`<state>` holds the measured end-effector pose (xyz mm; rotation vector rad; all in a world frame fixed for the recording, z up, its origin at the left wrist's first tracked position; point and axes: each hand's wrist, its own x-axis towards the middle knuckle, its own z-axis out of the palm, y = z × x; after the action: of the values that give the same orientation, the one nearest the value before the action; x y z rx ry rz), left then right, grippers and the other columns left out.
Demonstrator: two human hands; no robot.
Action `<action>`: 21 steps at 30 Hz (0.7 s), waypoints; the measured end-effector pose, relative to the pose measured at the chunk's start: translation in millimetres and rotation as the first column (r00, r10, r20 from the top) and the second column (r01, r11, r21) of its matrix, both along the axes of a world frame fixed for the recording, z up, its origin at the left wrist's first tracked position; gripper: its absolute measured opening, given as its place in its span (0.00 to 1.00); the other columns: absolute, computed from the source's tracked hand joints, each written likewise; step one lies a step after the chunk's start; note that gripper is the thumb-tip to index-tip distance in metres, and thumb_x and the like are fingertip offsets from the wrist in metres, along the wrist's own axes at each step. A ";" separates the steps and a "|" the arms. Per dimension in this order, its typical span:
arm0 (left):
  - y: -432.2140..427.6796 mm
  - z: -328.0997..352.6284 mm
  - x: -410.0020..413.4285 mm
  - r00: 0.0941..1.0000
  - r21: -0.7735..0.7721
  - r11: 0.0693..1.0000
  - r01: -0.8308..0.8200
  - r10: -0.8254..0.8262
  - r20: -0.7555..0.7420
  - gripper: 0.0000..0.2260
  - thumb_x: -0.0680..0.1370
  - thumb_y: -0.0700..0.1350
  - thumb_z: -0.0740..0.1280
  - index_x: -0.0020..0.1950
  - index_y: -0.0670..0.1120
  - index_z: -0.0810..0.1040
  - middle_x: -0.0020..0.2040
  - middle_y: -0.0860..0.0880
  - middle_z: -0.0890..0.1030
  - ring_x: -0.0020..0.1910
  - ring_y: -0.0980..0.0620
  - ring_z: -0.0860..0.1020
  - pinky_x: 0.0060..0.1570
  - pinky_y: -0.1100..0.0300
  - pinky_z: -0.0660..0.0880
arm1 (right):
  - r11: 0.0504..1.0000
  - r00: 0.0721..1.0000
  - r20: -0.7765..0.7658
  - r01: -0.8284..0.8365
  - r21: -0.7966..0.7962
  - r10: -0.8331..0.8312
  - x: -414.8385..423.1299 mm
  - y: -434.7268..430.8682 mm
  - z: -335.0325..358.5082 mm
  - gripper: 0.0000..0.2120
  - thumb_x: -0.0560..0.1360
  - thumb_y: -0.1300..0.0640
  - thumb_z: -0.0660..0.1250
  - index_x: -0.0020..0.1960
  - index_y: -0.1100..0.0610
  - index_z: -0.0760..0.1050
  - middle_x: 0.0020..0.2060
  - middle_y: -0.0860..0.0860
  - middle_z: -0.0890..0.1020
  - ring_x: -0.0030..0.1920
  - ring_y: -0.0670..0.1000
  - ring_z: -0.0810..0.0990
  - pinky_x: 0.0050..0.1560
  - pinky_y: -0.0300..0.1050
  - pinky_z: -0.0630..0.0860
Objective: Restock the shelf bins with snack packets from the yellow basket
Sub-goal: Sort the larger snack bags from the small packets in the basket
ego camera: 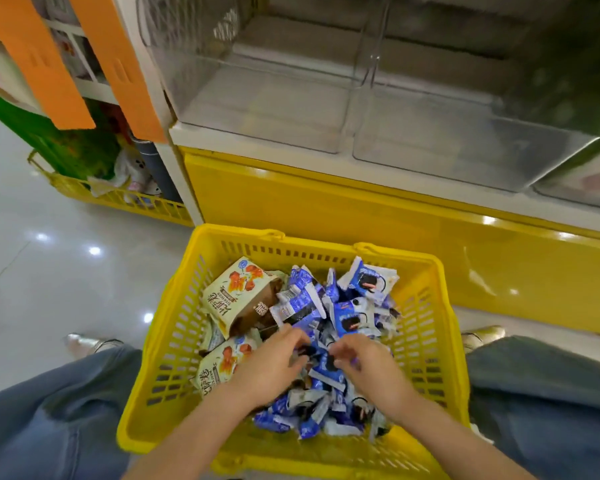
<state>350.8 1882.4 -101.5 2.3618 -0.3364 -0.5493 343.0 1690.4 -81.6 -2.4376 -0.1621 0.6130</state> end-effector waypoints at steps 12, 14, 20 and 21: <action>-9.9 -28.9 -32.9 0.970 0.202 0.960 0.195 -0.158 -0.187 0.15 0.76 0.44 0.66 0.63 0.48 0.74 0.62 0.48 0.73 0.62 0.51 0.71 0.59 0.61 0.68 | 0.953 0.946 -0.152 -0.297 -0.064 0.285 -28.2 4.9 -31.4 0.11 0.74 0.52 0.68 0.54 0.55 0.80 0.53 0.52 0.77 0.57 0.49 0.72 0.55 0.41 0.68; -6.1 -25.8 -34.7 0.982 0.090 0.993 0.074 -0.057 -0.178 0.12 0.75 0.46 0.68 0.58 0.48 0.76 0.53 0.50 0.76 0.51 0.55 0.74 0.47 0.72 0.67 | 0.973 0.968 -0.125 -0.224 -0.047 0.217 -22.5 -2.2 -21.5 0.10 0.74 0.49 0.67 0.50 0.54 0.81 0.49 0.51 0.80 0.50 0.48 0.76 0.49 0.43 0.71; 9.9 3.9 -41.8 0.636 -0.330 0.615 -0.716 0.381 -0.670 0.05 0.77 0.40 0.64 0.52 0.48 0.74 0.40 0.52 0.83 0.35 0.54 0.82 0.33 0.63 0.78 | 0.962 0.986 -0.161 0.086 0.260 -0.044 -1.0 -15.2 16.1 0.06 0.75 0.47 0.66 0.43 0.47 0.80 0.36 0.54 0.82 0.31 0.43 0.73 0.36 0.35 0.70; 11.9 8.0 -43.5 0.599 -0.356 0.543 -0.761 0.375 -0.708 0.06 0.77 0.40 0.64 0.51 0.50 0.74 0.39 0.51 0.84 0.35 0.53 0.82 0.33 0.62 0.78 | 0.956 0.979 -0.203 0.072 0.284 -0.013 0.8 -12.6 21.1 0.05 0.75 0.47 0.66 0.42 0.45 0.80 0.34 0.55 0.80 0.30 0.44 0.70 0.33 0.34 0.67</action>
<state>307.4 1894.3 -93.5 1.3900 0.5160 -0.6202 343.7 1677.8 -60.5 -2.0783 -0.1080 0.7540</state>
